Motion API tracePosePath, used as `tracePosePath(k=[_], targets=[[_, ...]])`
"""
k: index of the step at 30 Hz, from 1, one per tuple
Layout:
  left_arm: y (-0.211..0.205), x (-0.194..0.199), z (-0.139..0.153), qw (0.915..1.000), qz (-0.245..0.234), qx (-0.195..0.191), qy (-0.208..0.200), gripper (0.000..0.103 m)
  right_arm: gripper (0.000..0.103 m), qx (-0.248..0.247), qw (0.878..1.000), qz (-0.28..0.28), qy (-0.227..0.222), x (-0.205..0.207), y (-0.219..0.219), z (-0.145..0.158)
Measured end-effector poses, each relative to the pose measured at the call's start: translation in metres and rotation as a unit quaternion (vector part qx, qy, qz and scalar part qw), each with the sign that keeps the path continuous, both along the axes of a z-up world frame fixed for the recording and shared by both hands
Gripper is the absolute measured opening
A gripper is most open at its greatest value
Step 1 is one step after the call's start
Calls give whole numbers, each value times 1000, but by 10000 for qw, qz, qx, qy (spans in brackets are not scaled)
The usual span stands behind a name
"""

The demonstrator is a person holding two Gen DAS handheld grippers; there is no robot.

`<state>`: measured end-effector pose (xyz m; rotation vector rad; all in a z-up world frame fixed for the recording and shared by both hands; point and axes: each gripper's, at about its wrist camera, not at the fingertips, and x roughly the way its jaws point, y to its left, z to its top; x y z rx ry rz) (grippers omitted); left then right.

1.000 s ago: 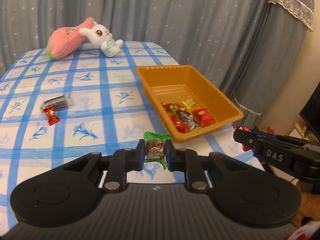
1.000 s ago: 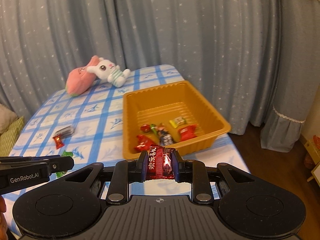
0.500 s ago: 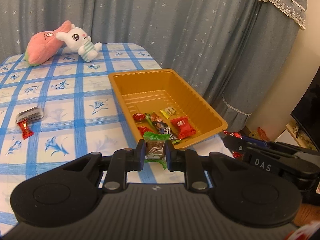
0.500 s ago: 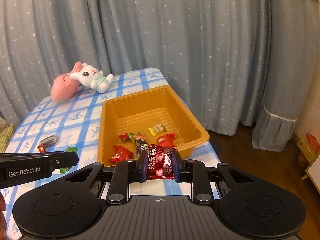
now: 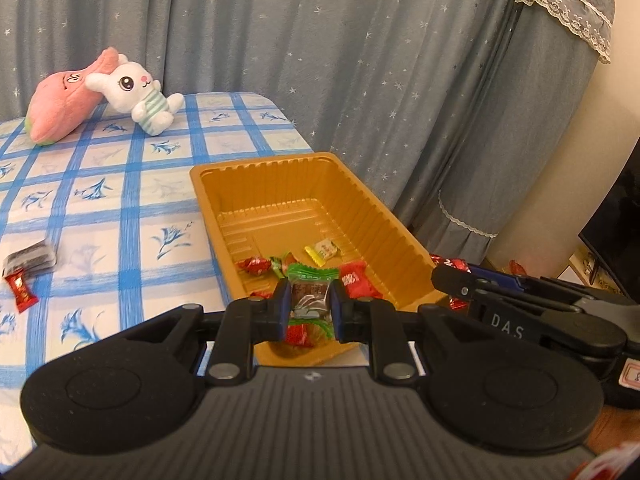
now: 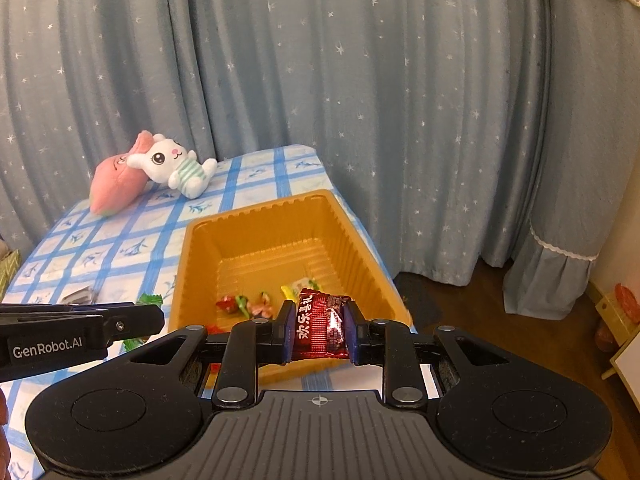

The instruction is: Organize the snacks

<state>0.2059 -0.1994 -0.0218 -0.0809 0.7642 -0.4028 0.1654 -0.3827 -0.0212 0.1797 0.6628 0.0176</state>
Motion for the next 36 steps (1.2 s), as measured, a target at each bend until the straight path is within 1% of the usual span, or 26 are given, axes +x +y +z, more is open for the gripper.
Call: tracePosePath(k=[8,17,24,31,33,34,35,36], targets=[[-9,25,-10,10000,-26,55,53,18,26,-61,10000,35,-3,29,-8,-4],[-16,48,-26,9998,-15,76,209,18,26,-70,9999,92,59,53,-12,-14],[-19,61,-33,9996,-40,111,240,18,26,-74,9999,104,99,63,-11,-21],[-19,72,-38,9996,-71,49,275,18,26,-78,9998,76,162,68,-13,-28],[-18,74,-40,9996,-73,35,285,23,26,-72,9998,75,183,69,-13,-30],[-17,75,-40,9996,-38,46,284,33,26,-65,9998,75,194,70,-12,-31],[-15,73,-41,9996,-9,32,272,38,26,-65,9997,75,202,71,-13,-31],[-12,72,-41,9996,22,19,269,38,26,-56,9997,73,211,71,-13,-32]])
